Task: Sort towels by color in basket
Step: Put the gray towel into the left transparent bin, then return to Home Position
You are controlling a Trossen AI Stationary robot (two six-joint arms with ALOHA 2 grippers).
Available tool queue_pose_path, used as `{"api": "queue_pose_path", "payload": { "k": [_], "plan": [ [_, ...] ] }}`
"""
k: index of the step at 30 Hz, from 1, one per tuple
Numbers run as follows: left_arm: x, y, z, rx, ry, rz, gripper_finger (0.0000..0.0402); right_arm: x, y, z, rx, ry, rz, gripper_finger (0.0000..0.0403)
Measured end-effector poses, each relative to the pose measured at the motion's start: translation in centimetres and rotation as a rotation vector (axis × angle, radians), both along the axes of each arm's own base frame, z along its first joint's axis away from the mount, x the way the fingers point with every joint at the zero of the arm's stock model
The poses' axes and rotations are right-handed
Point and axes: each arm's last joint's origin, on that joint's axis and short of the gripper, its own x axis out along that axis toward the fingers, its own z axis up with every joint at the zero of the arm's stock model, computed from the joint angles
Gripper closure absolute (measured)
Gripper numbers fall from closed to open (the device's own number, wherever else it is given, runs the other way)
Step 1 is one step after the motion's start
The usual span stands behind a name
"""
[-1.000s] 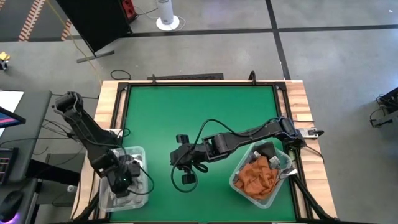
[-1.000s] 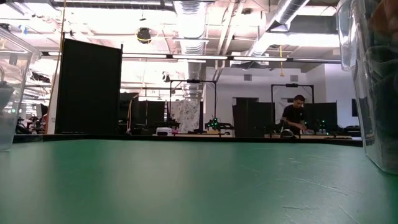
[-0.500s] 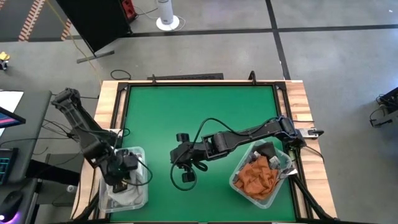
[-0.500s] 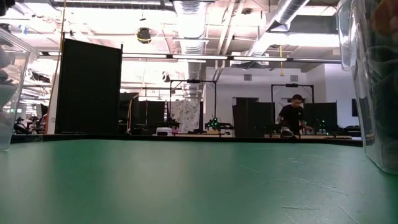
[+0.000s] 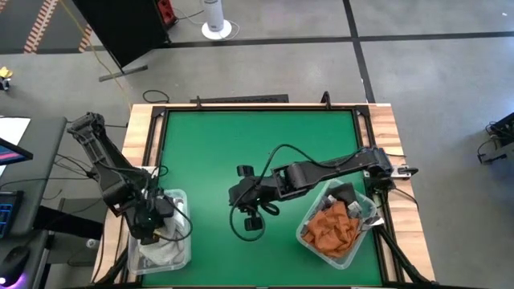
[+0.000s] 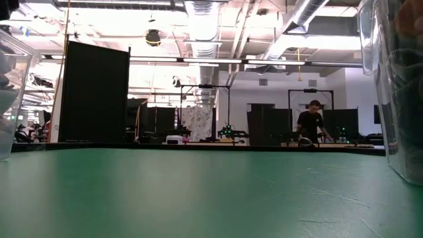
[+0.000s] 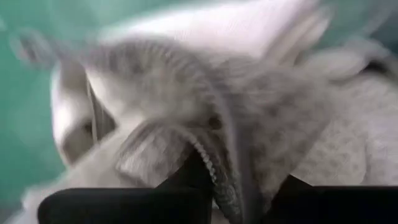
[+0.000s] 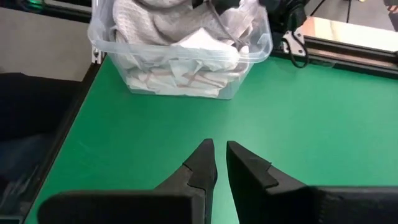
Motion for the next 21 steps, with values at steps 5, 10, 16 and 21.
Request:
{"api": "queue_pose_path", "payload": {
  "k": [5, 10, 16, 21],
  "plan": [
    [-0.7, 0.5, 0.3, -0.037, 0.125, -0.002, 0.0358, -2.2, -0.6, 2.9, 0.010, -0.035, -0.001, 0.0330],
    [-1.2, 0.9, 3.6, -0.135, 0.100, -0.060, 0.0350, -4.3, -1.8, 5.8, 0.017, -0.085, -0.011, 0.0330],
    [-1.4, 1.3, 6.0, -0.162, -0.053, -0.122, 0.0339, -5.9, -2.8, 7.3, 0.035, -0.095, -0.040, 0.0330],
    [-1.4, 2.2, 5.6, -0.074, -0.016, -0.119, 0.0299, -6.7, -3.4, 6.8, -0.008, 0.002, -0.069, 0.0330]
  ]
}}
